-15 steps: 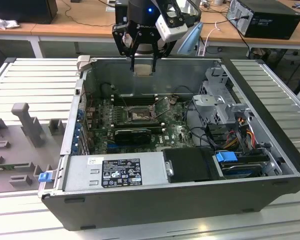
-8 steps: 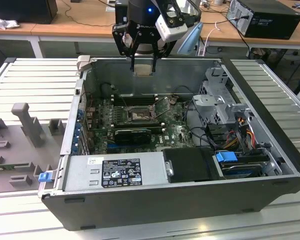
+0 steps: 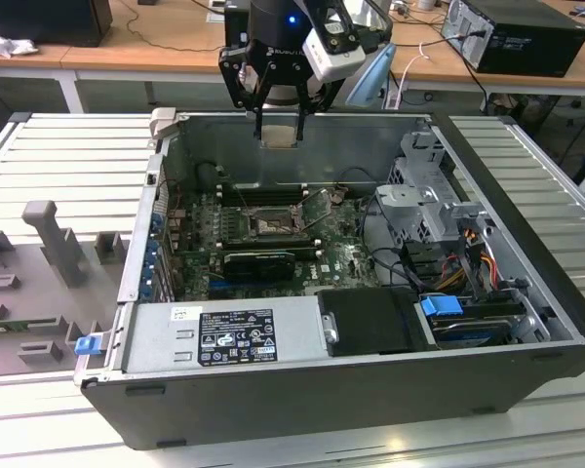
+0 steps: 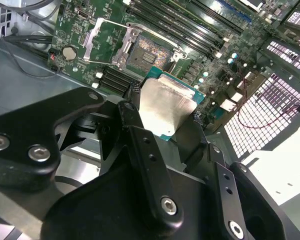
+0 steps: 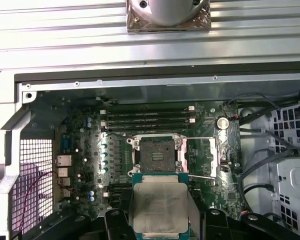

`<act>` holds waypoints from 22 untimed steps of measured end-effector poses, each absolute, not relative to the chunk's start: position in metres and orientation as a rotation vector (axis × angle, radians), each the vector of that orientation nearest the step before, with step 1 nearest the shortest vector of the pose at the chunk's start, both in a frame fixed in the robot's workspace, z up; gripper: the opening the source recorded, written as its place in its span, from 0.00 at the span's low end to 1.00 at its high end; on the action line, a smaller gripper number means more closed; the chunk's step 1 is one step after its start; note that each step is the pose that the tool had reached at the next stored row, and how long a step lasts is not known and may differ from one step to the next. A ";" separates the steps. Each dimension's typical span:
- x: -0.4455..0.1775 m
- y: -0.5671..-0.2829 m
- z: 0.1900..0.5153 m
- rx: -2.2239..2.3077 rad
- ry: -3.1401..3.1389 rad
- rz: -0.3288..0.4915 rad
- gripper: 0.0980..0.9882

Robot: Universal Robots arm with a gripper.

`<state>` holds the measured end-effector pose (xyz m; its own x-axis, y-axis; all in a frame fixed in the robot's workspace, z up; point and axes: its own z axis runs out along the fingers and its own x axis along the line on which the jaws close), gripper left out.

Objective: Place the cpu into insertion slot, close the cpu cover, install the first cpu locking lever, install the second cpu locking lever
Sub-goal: 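Place the cpu into insertion slot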

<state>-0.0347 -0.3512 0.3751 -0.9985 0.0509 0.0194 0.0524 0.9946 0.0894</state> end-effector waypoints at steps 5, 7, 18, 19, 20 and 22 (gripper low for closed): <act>-0.035 -0.351 0.375 -0.085 -3.120 -0.140 0.48; -0.035 -0.351 0.375 -0.086 -3.120 -0.141 0.48; -0.035 -0.351 0.375 -0.094 -3.120 -0.141 0.48; -0.035 -0.351 0.375 -0.095 -3.120 -0.141 0.48; -0.035 -0.351 0.375 -0.096 -3.120 -0.141 0.48; -0.035 -0.351 0.375 -0.097 -3.120 -0.141 0.48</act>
